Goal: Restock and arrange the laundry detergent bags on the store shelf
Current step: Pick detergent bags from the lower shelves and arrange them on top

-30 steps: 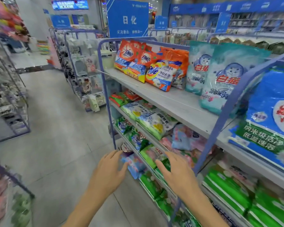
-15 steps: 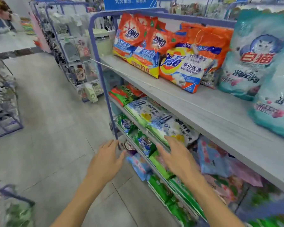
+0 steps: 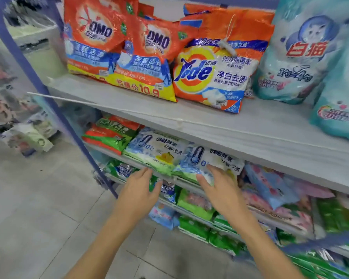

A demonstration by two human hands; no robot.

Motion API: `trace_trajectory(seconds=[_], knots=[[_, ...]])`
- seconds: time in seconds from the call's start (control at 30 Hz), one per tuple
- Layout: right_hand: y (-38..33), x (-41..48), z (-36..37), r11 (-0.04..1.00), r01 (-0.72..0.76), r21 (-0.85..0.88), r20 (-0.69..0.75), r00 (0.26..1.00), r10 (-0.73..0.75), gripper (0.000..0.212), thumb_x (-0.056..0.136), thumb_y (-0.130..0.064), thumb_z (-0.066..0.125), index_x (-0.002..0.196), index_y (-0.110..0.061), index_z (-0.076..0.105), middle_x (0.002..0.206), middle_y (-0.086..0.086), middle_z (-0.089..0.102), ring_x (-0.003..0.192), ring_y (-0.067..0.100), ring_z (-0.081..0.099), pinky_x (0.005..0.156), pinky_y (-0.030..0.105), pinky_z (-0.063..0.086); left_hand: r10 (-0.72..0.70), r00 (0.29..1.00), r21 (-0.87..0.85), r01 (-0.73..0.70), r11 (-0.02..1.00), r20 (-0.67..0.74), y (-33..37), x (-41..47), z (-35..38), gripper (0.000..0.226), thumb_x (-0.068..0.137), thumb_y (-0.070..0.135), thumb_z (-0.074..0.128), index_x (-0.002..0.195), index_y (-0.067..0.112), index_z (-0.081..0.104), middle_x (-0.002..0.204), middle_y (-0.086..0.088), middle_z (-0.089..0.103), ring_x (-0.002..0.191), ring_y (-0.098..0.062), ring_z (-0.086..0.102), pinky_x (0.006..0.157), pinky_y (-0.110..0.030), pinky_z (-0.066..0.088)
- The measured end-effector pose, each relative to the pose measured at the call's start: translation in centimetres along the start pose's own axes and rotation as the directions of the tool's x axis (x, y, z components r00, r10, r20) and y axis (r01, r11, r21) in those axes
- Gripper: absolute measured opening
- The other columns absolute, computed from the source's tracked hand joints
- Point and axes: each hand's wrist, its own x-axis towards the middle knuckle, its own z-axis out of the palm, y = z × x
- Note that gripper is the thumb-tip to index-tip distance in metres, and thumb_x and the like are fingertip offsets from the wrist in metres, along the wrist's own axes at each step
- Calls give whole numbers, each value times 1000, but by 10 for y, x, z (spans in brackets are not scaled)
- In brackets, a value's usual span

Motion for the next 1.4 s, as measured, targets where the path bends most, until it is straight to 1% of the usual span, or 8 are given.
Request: trace_trajectory(seconds=[0.33,0.53,0.63,0.87,1.03,1.17,1.33,1.4], knots=[[-45,-24,31,965,-222,137,-123,963,239,66,101,-62,43,153,-21,43,157,0,46,145,19,40,118,36,35,268,958,-53,-263,963,106,-36,42,-31,61,101,49,50,153,17,42,157,-2,43,146,-20,37,120,-38,34],[-80,-29,-13,971,-186,147,-224,951,216,67,100,-65,40,156,-29,37,158,-8,43,145,12,37,114,32,32,401,916,-99,-399,912,7,-10,58,-83,60,102,51,47,153,21,41,158,4,42,147,-14,34,119,-31,29],[-102,-20,-51,978,-133,158,-309,934,177,71,94,-72,36,154,-33,38,150,-11,52,140,14,46,111,36,39,437,896,-104,-443,890,-78,9,69,-121,61,100,54,47,154,26,39,151,7,49,140,-13,42,115,-34,37],[-123,24,-125,990,-25,141,-495,864,92,56,98,-59,50,145,-30,50,135,-7,63,121,17,57,97,38,45,418,877,-81,-447,891,-237,42,118,-168,53,101,46,54,148,24,49,141,5,59,133,-17,48,108,-36,39],[-146,87,-121,962,47,270,-353,934,53,59,96,-60,53,145,-27,51,139,-6,61,121,17,59,101,43,49,256,931,-52,-278,959,-260,16,174,-185,70,100,53,52,154,11,38,154,-8,46,144,-26,38,117,-43,34],[-173,134,-98,946,68,317,-238,971,10,67,96,-64,53,148,-21,47,145,-4,57,126,19,57,103,45,48,116,966,-128,-149,981,-230,-11,206,-199,85,94,70,45,157,16,30,159,-9,39,146,-30,35,118,-52,34],[-208,174,-79,955,63,291,-213,977,1,42,97,-61,54,118,-25,57,102,-10,66,98,20,64,79,38,49,71,970,-249,-130,960,-232,-24,239,-207,72,88,77,41,136,24,51,129,-1,62,119,-27,57,103,-51,46],[-220,187,-74,967,9,253,-239,969,54,52,95,-69,50,120,-23,53,103,-4,67,101,27,63,79,39,46,78,980,-299,-131,945,-183,-24,252,-209,62,95,69,46,134,21,51,127,-1,62,118,-27,57,97,-41,45]])
